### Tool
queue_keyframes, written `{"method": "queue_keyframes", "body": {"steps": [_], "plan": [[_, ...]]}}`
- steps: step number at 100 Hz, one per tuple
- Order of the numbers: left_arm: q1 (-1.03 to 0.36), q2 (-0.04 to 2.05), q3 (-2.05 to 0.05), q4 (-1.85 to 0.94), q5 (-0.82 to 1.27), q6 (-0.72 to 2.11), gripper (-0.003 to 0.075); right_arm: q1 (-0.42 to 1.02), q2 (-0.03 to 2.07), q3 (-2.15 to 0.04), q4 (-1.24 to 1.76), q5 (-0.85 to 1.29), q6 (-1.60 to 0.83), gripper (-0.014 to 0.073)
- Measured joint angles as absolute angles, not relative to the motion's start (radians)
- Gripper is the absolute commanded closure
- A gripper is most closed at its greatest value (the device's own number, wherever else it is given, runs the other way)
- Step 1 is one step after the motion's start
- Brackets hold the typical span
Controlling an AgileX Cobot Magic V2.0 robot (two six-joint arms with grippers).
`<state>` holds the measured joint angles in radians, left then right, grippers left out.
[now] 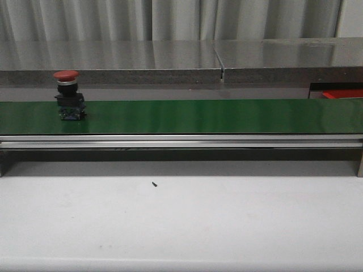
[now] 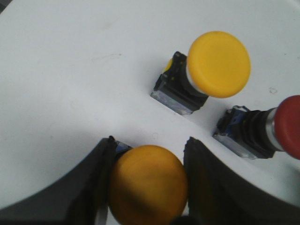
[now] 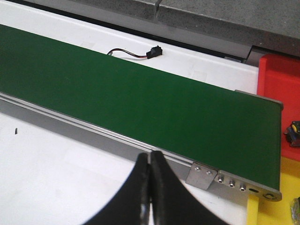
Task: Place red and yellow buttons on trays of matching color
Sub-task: 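Grasp a yellow-capped button from the table with the left gripper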
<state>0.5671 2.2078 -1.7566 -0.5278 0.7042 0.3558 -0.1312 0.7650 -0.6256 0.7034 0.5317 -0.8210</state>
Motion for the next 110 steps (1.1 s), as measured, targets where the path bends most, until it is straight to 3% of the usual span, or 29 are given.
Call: {"method": "queue_keyframes", "body": {"steps": [30,55,110], "plan": [[0.548,2.117,-1.802,-0.569,0.801,0.356,0.0739,-0.131,0.765,-0.626,0.703,0.532,-0.821,0.0661],[0.434,1.950,-1.797,-0.536,0.844,0.362,0.0739,-0.131,0.765,-0.626,0.703,0.532,-0.821,0.0661],[0.238,1.888,-1.545,-0.468,0.818,0.382,0.0738,-0.131,0.765,-0.626,0.701,0.532,-0.821,0.0661]]}}
